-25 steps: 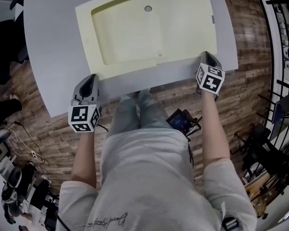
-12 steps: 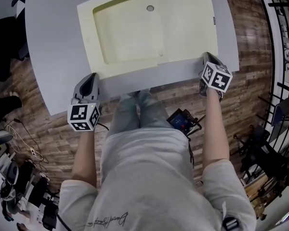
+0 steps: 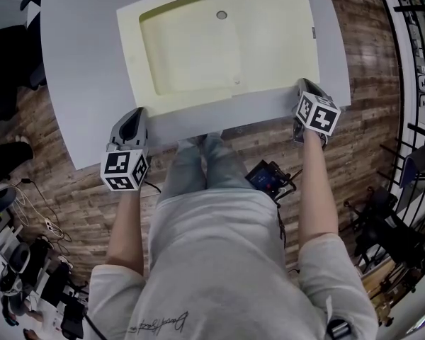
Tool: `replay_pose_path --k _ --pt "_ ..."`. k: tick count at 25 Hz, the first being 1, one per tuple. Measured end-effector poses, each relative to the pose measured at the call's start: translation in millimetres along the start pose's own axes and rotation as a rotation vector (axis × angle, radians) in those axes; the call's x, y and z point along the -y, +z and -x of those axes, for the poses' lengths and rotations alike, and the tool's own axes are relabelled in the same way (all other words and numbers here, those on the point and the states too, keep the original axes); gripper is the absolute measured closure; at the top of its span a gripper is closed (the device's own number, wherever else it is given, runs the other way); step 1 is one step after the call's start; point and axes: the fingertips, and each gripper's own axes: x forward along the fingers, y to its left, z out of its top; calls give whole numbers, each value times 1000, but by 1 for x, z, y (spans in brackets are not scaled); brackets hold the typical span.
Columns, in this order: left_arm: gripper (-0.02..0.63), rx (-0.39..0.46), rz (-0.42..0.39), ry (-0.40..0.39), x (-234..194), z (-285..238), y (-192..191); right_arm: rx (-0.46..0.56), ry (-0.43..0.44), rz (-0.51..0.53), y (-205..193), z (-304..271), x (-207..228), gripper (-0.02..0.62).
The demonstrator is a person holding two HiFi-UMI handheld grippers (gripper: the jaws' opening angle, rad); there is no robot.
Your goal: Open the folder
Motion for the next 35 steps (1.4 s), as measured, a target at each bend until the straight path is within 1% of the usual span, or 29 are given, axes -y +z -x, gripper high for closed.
replay_pose_path --k 3,5,7,11,13,18,23,26,29,35 --pt "597 -23 -3 -7 4 -3 1 2 -10 18 0 1 4 572" --pt "597 -33 -22 -9 8 -6 2 4 -12 0 0 2 10 572" --pt "597 -31 -23 -12 10 -8 1 14 -14 -22 2 7 13 572" --pt "597 -22 2 -29 9 -10 1 62 -22 -26 12 21 11 572" --pt "597 -21 1 -29 10 -9 3 96 -21 -34 17 30 11 571" --pt "597 35 -28 -29 13 3 24 178 -14 -30 33 55 5 571" --pt "597 99 -64 -50 23 20 50 247 14 36 50 81 -15 572" --pt "597 135 -86 -59 33 28 63 291 46 71 59 98 -31 571" --pt "597 165 -78 -86 43 35 74 331 94 115 66 115 -53 571" --pt "597 220 -52 -156 59 54 95 403 234 176 86 151 -107 571"
